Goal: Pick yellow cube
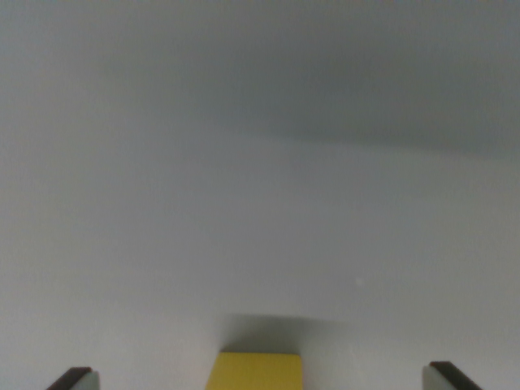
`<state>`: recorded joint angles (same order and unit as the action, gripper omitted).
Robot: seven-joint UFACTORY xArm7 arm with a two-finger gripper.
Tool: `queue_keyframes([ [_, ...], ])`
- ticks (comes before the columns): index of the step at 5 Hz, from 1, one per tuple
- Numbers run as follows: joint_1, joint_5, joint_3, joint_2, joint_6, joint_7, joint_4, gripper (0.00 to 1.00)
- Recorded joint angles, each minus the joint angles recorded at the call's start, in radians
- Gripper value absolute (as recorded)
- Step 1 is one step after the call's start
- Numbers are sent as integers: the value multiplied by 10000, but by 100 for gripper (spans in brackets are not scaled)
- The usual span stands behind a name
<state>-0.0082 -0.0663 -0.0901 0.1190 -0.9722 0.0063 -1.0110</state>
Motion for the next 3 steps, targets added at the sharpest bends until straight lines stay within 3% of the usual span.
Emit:
queue_keyframes([
  [1, 23, -32, -32, 73, 458, -1, 377, 0],
  [2, 23, -32, -32, 73, 458, -1, 377, 0],
  [3, 45, -62, -62, 144, 900, -2, 739, 0],
])
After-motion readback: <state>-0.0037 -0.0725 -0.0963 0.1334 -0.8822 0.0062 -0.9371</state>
